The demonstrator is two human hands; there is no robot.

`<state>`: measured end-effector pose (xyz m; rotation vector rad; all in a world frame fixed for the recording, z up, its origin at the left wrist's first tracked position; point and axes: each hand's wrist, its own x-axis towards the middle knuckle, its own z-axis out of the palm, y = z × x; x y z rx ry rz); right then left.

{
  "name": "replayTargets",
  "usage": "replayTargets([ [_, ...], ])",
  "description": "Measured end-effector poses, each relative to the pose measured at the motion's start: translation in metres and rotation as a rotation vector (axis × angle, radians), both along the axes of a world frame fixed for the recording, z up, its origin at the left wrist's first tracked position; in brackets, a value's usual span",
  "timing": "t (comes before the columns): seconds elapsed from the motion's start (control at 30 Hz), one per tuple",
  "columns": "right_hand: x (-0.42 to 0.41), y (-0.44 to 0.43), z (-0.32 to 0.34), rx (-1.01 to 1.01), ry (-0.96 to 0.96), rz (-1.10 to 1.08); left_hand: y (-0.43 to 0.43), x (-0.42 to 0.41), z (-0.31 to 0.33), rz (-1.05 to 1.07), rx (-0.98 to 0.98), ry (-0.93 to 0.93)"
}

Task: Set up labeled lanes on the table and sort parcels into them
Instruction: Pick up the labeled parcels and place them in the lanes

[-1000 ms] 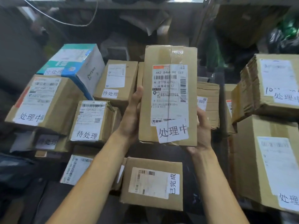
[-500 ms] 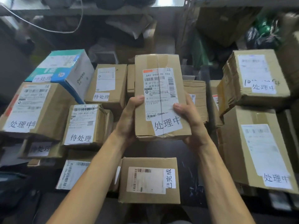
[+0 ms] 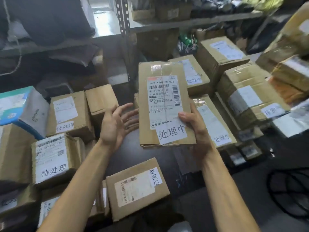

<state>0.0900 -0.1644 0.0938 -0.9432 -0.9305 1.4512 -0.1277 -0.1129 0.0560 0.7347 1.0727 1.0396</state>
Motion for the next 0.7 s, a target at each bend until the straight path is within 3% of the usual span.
replayTargets([
  [0.37,0.093,-0.047,0.032,0.078,0.037,-0.252,-0.003,0.121,0.067,-0.307,0.192,0.035],
  [0.57,0.157,-0.068,0.049,0.122,0.014,-0.245,-0.021,0.179,0.074,-0.337,0.226,0.061],
  [0.7,0.196,-0.075,0.059,0.182,-0.051,-0.226,-0.028,0.202,0.076,-0.308,0.311,0.178],
])
